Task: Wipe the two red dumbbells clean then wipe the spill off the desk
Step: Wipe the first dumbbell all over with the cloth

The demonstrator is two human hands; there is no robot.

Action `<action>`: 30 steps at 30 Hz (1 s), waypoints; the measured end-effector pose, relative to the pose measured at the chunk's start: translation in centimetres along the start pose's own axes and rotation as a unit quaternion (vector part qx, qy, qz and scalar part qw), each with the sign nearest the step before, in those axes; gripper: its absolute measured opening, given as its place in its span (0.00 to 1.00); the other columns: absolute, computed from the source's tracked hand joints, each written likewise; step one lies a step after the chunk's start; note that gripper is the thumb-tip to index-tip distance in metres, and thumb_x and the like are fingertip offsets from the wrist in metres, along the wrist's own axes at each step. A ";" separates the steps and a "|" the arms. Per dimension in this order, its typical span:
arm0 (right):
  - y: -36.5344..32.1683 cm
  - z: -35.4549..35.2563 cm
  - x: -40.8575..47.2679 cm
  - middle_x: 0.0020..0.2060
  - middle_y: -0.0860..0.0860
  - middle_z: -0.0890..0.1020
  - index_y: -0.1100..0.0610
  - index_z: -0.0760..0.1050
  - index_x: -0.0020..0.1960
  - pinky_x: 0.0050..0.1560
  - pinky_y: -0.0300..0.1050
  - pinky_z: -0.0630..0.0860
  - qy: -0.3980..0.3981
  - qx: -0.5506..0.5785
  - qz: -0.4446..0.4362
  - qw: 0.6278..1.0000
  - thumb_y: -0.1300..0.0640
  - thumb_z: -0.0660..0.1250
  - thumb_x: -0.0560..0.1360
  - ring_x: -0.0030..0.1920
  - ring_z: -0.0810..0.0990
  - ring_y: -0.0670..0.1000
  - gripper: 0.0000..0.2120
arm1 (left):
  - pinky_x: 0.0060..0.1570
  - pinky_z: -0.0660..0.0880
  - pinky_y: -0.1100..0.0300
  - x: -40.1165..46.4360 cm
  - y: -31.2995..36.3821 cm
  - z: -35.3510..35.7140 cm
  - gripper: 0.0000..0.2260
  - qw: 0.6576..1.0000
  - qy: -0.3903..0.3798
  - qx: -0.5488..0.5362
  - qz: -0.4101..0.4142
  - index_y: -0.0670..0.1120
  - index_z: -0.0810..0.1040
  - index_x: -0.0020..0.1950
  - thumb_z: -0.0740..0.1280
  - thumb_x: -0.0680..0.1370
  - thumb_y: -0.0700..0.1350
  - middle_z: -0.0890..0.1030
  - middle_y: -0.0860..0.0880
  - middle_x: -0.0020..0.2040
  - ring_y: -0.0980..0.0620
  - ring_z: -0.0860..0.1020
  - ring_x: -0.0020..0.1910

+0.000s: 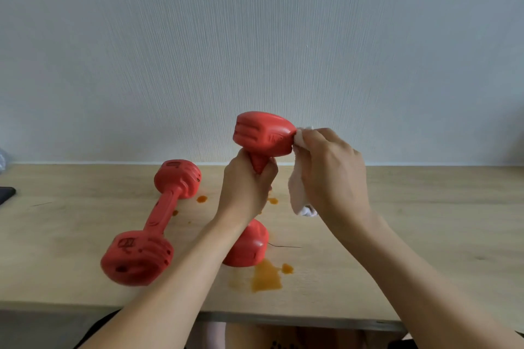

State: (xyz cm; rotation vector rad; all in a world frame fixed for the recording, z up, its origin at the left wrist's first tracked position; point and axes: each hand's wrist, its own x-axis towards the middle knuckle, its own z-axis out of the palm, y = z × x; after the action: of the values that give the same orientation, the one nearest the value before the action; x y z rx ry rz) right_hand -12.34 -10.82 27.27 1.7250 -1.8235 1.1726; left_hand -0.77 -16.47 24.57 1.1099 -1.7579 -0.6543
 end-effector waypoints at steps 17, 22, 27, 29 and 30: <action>0.9 0.4 0.9 0.25 0.45 0.64 0.51 0.62 0.31 0.29 0.45 0.56 -0.049 0.111 0.057 0.991 0.57 0.58 0.70 0.28 0.63 0.48 0.09 | 0.23 0.64 0.70 -0.2 0.3 -0.3 0.07 1.000 -0.025 -0.001 -0.005 0.39 0.73 0.39 0.65 0.75 0.41 0.74 0.49 0.25 0.60 0.73 0.21; -1.3 0.4 -0.2 0.26 0.51 0.70 0.55 0.66 0.31 0.30 0.41 0.59 -0.010 0.079 -0.010 0.997 0.63 0.64 0.67 0.26 0.69 0.56 0.10 | 0.24 0.67 0.68 0.3 -0.4 -0.6 0.06 0.999 0.015 -0.012 -0.037 0.40 0.72 0.41 0.63 0.76 0.41 0.75 0.49 0.27 0.60 0.75 0.22; -1.6 0.3 -0.3 0.30 0.55 0.77 0.60 0.76 0.37 0.32 0.39 0.58 -0.036 -0.001 -0.017 0.999 0.67 0.70 0.61 0.28 0.75 0.59 0.07 | 0.31 0.70 0.58 0.1 -0.6 -0.3 0.06 0.999 0.037 0.012 -0.025 0.40 0.71 0.43 0.63 0.76 0.43 0.77 0.47 0.31 0.51 0.79 0.31; -0.7 0.2 -0.1 0.32 0.55 0.75 0.59 0.73 0.36 0.30 0.43 0.56 -0.074 -0.006 0.014 0.997 0.66 0.68 0.65 0.32 0.74 0.60 0.05 | 0.36 0.73 0.51 -0.1 -0.6 0.1 0.07 0.999 0.035 0.036 -0.003 0.41 0.71 0.44 0.63 0.76 0.45 0.79 0.43 0.35 0.44 0.79 0.36; -0.2 0.2 0.0 0.31 0.55 0.75 0.59 0.71 0.35 0.28 0.44 0.55 -0.079 -0.012 0.023 0.997 0.66 0.68 0.65 0.32 0.73 0.60 0.06 | 0.38 0.74 0.50 -0.1 -0.5 0.2 0.07 0.998 0.032 0.045 0.005 0.42 0.71 0.44 0.63 0.75 0.46 0.79 0.42 0.37 0.42 0.79 0.37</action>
State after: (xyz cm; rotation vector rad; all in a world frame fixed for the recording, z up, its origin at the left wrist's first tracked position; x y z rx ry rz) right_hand -12.05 -10.92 27.21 1.8174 -1.9691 1.0531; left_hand -0.75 -16.60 23.97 1.1692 -1.7515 -0.5326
